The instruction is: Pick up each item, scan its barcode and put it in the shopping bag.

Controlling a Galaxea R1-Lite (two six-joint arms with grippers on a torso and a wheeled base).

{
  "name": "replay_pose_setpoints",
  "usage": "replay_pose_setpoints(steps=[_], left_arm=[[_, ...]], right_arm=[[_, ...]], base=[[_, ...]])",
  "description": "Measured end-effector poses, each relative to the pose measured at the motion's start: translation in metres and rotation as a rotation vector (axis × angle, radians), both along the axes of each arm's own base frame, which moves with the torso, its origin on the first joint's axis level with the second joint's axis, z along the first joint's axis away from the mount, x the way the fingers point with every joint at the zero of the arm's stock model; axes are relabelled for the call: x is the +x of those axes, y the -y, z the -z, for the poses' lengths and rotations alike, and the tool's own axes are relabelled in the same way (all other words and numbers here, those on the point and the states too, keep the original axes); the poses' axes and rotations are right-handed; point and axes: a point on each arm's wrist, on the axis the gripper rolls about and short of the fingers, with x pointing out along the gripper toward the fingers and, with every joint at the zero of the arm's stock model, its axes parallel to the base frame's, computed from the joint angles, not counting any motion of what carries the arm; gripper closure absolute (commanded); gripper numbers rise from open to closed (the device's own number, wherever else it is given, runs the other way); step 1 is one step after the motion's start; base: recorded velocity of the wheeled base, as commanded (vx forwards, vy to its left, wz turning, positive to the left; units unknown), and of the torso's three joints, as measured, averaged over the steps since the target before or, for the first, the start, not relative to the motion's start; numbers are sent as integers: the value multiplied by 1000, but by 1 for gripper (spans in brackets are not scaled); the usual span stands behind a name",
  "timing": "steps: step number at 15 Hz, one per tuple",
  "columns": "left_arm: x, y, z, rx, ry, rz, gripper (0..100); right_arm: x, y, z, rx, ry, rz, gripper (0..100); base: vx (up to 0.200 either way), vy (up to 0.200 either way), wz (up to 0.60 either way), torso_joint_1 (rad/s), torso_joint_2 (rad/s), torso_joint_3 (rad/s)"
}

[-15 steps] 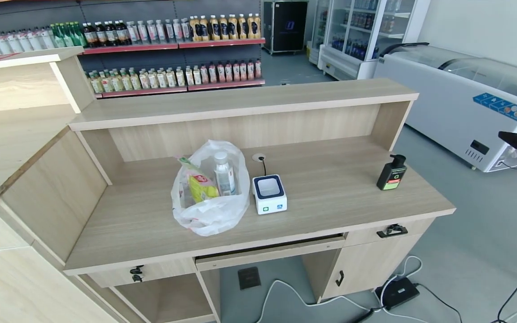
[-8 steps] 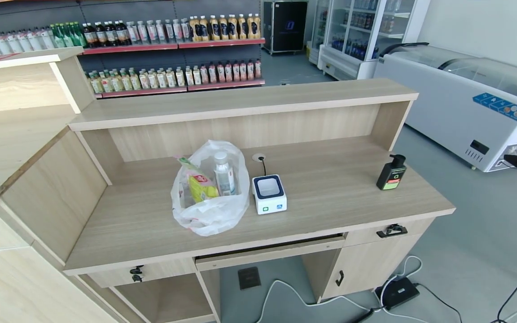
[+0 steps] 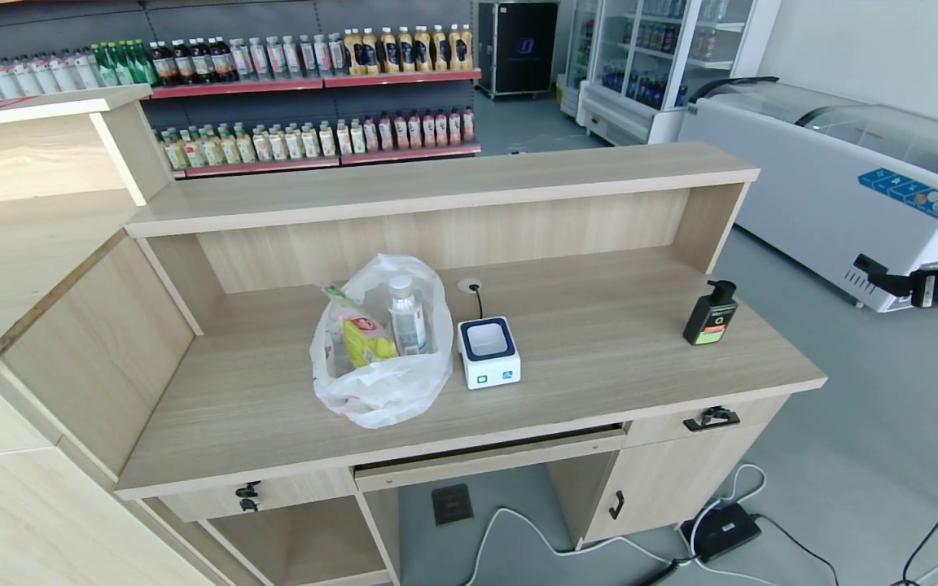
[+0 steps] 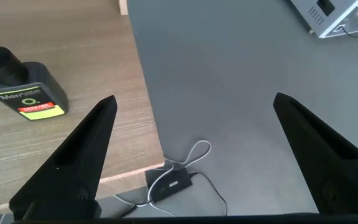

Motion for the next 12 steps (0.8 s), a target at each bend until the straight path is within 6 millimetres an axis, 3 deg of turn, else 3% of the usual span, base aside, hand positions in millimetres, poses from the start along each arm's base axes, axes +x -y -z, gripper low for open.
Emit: replay_pose_setpoints(steps=[12], left_arm=[[0,0,0,0,0,0,0]], right_arm=[[53,-42,50,37,-44,-183,0]], base=[[0,0,0,0,0,0]])
